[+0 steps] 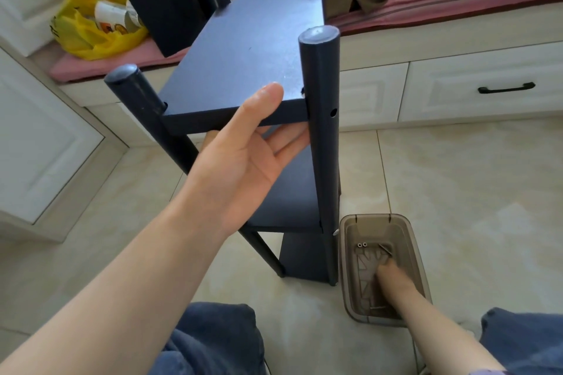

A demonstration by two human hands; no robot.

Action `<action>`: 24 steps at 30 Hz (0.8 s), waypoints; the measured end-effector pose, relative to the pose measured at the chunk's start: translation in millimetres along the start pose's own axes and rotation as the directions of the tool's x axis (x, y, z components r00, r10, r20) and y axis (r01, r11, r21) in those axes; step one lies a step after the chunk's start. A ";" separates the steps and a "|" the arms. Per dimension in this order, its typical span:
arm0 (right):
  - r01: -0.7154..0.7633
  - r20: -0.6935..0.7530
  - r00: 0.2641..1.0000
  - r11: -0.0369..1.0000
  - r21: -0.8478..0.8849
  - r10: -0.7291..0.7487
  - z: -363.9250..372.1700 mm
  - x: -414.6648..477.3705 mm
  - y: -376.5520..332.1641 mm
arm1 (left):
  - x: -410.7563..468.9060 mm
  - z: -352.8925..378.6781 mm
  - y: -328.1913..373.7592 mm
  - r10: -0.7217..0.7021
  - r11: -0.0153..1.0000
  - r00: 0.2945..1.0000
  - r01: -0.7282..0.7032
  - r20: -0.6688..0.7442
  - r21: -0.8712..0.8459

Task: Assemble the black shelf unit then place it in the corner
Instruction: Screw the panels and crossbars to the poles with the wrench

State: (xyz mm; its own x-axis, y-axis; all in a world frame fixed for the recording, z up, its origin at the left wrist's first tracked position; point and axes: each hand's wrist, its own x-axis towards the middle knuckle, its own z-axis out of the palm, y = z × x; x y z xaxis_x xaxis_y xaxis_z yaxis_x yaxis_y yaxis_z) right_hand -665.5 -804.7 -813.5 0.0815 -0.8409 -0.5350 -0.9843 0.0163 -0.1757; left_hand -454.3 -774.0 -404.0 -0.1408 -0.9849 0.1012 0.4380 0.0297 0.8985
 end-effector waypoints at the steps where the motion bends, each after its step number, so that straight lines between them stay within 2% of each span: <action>1: -0.017 -0.006 1.000 1.000 0.004 0.017 -0.9 -1.0 -2.3 | 0.0 0.1 -0.1 -0.001 1.000 1.000 0.001 0.002 -0.001; 14: 0.018 0.019 1.000 0.982 -0.190 -0.015 -1.9 -7.3 -2.7 | 0.6 -2.2 -1.7 0.004 1.000 1.000 -0.003 0.007 -0.025; 18: -0.015 -0.051 0.999 0.982 -0.189 0.005 -7.0 -10.5 -8.0 | -0.4 -2.3 -1.4 0.002 1.000 1.000 -0.001 0.010 -0.024; 20: -0.005 -0.024 1.000 0.981 -0.196 0.001 -10.6 -11.8 -9.9 | 0.0 -1.8 -1.5 0.000 1.000 1.000 0.000 0.008 -0.024; 24: -0.002 0.060 0.998 0.996 -0.085 0.007 -20.9 -16.3 -15.5 | 0.4 0.6 -0.8 -0.011 1.000 1.000 0.011 0.002 -0.029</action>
State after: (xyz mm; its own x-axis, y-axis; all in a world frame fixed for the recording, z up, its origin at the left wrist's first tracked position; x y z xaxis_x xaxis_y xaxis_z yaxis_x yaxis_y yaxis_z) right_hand -654.8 -802.6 -784.8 0.0836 -0.8067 -0.5850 -0.9942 -0.0277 -0.1038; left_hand -455.3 -774.3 -404.4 -0.1472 -0.9848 0.0921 0.4618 0.0139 0.8869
